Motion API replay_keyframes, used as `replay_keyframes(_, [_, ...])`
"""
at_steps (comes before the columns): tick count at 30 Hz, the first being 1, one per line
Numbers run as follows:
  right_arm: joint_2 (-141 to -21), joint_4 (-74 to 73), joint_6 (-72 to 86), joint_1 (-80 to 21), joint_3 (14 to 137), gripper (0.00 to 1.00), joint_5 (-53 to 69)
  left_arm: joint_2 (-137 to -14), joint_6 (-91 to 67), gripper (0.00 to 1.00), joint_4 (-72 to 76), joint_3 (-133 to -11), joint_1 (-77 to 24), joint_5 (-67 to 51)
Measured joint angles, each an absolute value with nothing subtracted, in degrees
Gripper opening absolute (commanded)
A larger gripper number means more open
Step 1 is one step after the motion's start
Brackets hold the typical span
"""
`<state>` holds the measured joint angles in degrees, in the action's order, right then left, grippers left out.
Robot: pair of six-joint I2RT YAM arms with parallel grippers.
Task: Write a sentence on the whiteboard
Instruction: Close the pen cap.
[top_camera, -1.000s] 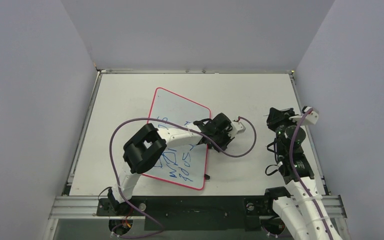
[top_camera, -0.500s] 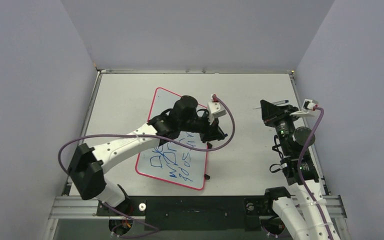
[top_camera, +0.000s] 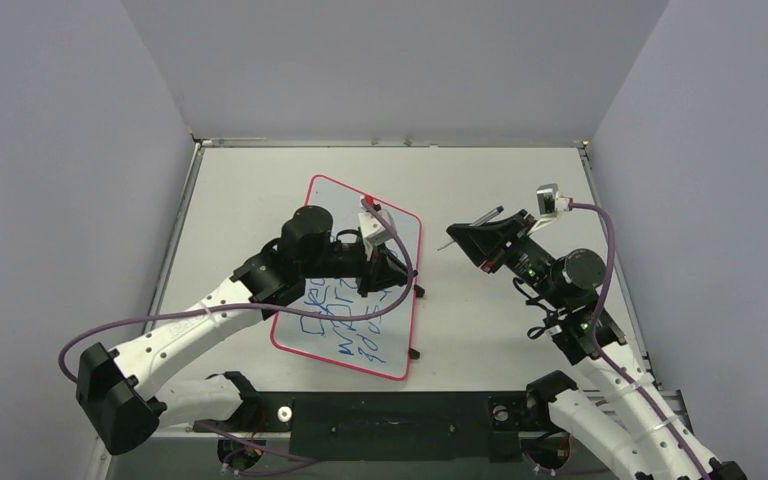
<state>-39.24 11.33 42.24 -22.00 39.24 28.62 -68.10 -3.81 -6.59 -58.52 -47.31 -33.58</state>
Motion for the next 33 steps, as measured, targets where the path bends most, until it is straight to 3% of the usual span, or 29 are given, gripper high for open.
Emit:
replay_keyframes(14, [-41.19, 17.65, 39.51, -37.76, 38.72, 0.00, 25.56, -61.17, -7.68, 0.00, -2.07, -53.71, -43.40, -35.11])
replay_keyframes(33, [-44.45, 17.50, 37.60, -41.58, 37.45, 0.00, 18.48, -60.88, -8.56, 0.00, 0.32, -52.82, -42.76, -36.10])
